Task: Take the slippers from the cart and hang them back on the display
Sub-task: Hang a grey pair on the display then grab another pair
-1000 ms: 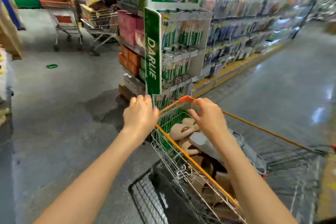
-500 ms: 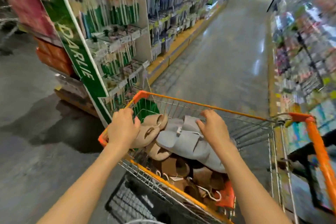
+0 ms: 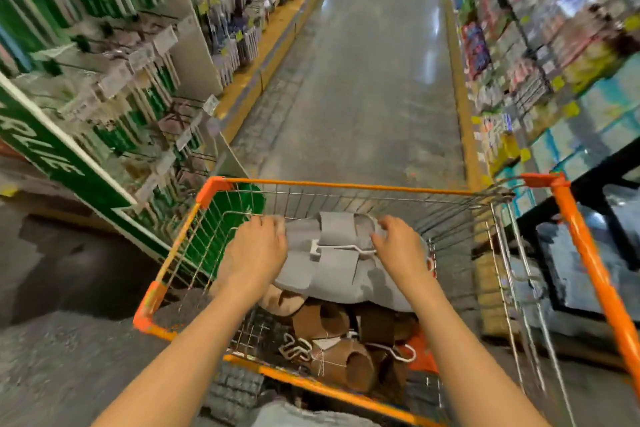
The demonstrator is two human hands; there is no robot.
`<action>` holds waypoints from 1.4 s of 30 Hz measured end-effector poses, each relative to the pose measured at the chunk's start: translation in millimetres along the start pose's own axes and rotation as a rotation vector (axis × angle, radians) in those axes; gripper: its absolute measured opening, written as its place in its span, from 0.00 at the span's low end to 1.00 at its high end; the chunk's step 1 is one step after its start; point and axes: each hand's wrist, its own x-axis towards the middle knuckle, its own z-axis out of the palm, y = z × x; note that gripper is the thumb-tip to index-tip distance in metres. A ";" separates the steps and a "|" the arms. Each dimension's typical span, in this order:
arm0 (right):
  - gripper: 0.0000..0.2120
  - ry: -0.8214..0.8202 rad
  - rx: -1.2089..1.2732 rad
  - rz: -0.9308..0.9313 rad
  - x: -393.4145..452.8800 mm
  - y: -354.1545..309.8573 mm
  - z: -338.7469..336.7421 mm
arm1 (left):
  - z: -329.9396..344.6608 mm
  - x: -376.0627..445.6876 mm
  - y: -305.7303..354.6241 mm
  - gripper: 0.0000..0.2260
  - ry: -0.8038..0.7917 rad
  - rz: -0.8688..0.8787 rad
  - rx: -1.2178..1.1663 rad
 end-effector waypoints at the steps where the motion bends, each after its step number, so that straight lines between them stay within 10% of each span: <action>1: 0.16 -0.007 0.011 0.043 4.2 5.9 2.7 | 7.2 7.1 4.6 0.14 -0.016 0.049 0.012; 24: 0.14 -0.166 0.074 0.589 87.7 50.7 105.1 | 146.2 81.7 61.8 0.34 -0.657 0.281 0.106; 42: 0.14 0.206 0.017 0.461 58.2 49.8 41.4 | 114.7 70.1 92.0 0.35 -0.575 0.421 0.033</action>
